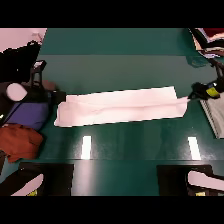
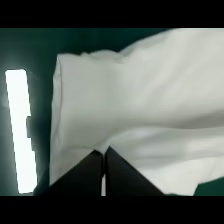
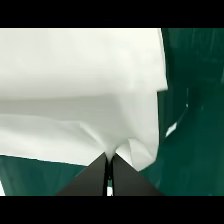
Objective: Fold the shirts.
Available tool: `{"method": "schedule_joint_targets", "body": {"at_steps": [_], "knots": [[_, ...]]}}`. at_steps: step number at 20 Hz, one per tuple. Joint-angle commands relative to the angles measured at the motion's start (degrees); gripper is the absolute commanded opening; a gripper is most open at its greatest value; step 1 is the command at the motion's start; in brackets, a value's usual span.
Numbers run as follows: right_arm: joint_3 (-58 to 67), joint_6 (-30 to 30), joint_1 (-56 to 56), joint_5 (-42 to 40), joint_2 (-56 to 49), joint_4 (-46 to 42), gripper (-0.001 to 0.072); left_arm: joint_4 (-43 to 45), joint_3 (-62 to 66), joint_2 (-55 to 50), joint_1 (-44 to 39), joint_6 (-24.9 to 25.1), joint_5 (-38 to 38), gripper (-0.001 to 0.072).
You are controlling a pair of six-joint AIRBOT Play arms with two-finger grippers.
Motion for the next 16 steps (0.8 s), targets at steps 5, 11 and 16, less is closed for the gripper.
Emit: {"method": "schedule_joint_targets", "body": {"at_steps": [5,11,16], "knots": [[15.89,0.52,-0.44,-0.13,-17.44,11.56,0.0415,0.46,8.83,-10.56,0.04,-0.15,3.04,0.0628],[10.45,-5.86,-7.67,6.08,-18.62,11.19,0.0587,-2.08,17.09,-10.47,0.02,0.02,-7.52,0.0131],[-1.16,-9.16,-11.30,-1.27,-18.75,15.50,0.0586,-9.18,16.83,-10.56,-0.02,0.04,-4.02,0.0021]]}}
